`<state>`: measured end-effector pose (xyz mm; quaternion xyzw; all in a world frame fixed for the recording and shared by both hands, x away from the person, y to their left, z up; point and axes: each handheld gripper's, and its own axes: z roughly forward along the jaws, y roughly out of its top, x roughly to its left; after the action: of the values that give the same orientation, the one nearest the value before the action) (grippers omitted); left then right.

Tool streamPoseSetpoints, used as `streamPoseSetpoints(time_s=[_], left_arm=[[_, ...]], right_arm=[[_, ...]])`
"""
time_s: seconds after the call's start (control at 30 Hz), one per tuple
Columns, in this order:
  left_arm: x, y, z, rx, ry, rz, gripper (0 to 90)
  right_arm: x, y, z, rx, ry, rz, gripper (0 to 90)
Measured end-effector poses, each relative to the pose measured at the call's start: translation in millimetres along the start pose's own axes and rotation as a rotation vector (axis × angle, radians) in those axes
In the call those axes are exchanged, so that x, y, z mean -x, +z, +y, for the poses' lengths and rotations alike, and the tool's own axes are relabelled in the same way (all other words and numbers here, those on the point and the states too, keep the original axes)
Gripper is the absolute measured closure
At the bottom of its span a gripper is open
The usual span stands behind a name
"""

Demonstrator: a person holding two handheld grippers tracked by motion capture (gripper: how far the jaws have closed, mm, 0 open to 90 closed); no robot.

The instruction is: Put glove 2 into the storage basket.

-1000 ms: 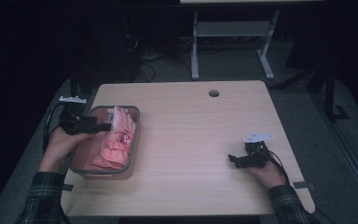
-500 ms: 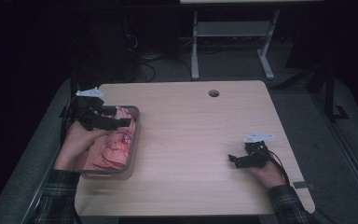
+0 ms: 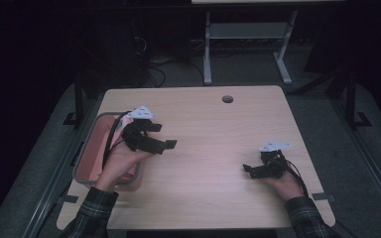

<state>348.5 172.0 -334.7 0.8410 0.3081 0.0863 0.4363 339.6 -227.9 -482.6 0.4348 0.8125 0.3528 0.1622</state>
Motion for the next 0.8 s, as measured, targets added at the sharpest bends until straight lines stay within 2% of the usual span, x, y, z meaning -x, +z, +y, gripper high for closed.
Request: streamPoseSetpoints(time_s=[0.03, 0.17, 0.3, 0.33, 0.4, 0.5, 0.53, 0.6, 0.63, 0.8], left_arm=[[3.4, 5.4, -1.7, 0.001, 0.015, 0.002, 13.9], [13.1, 21.4, -9.2, 0.006, 0.029, 0.001, 14.0], [22.2, 38.8, -20.3, -0.007, 0.041, -0.003, 14.0], [25.3, 44.7, -24.6, -0.016, 0.054, -0.004, 14.0], [27.3, 47.6, -26.8, -0.017, 0.055, -0.003, 14.0], [32.7, 57.9, -35.4, -0.031, 0.071, -0.005, 14.0], [35.0, 65.0, -41.0, -0.049, 0.08, -0.021, 14.0], [37.0, 68.5, -43.3, -0.045, 0.07, -0.021, 14.0], [38.3, 72.7, -47.0, -0.061, 0.092, -0.021, 14.0], [44.9, 90.1, -59.6, -0.104, 0.11, -0.022, 14.1]], right_arm=[[0.0, 0.0, 0.0, 0.0, 0.0, 0.0, 8.4], [0.0, 0.0, 0.0, 0.0, 0.0, 0.0, 8.4], [0.0, 0.0, 0.0, 0.0, 0.0, 0.0, 8.4], [0.1, 0.0, 0.0, 0.0, -0.001, 0.0, 8.5], [0.0, 0.0, 0.0, 0.0, -0.001, 0.0, 8.4], [0.1, 0.0, 0.0, 0.0, -0.001, 0.0, 8.4], [0.1, 0.0, 0.0, 0.0, -0.001, 0.0, 8.4], [0.0, 0.0, 0.0, 0.0, -0.001, 0.0, 8.4], [0.1, 0.0, 0.0, 0.0, -0.001, 0.0, 8.5], [0.1, 0.0, 0.0, 0.0, -0.001, 0.0, 8.4]])
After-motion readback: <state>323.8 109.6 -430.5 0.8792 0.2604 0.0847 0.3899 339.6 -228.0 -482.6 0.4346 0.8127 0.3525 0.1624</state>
